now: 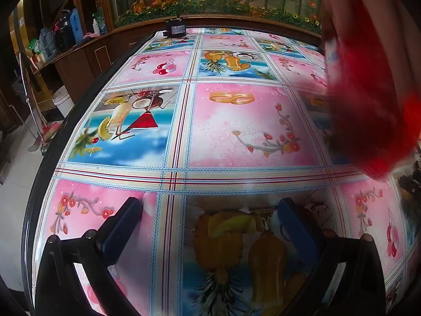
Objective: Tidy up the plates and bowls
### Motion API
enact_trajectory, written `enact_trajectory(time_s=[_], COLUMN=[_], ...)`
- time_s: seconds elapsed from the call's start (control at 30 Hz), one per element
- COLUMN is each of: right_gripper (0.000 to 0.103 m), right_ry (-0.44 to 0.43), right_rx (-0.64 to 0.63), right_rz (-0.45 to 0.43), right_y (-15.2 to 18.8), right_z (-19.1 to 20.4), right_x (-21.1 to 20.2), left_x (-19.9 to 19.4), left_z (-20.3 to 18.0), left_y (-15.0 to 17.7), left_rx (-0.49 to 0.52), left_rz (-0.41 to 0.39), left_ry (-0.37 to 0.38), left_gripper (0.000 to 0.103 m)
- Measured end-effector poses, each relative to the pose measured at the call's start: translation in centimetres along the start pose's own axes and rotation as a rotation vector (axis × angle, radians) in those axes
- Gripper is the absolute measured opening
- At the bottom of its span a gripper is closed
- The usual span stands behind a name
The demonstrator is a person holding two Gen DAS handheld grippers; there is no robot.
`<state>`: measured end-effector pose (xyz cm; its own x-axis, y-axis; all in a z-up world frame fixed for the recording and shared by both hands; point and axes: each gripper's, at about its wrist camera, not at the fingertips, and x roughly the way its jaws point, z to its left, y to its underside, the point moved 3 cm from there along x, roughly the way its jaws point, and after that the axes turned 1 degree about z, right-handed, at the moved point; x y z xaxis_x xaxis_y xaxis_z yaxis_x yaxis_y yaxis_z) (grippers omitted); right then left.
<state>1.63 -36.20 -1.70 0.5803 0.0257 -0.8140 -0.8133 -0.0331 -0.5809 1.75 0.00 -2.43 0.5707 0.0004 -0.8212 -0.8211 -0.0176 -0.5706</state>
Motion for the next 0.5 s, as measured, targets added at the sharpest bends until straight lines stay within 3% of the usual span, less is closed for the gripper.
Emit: enact_trajectory(time_s=[0.5], right_gripper=[0.102], right_ry=[-0.001], right_rx=[0.002], right_rz=[0.001], right_y=[0.01], right_z=[0.16], right_x=[-0.06], left_x=[-0.01], left_z=[-0.01], left_y=[0.00], left_rx=[0.000], left_rz=[0.000], left_ry=[0.000], left_gripper=[0.103])
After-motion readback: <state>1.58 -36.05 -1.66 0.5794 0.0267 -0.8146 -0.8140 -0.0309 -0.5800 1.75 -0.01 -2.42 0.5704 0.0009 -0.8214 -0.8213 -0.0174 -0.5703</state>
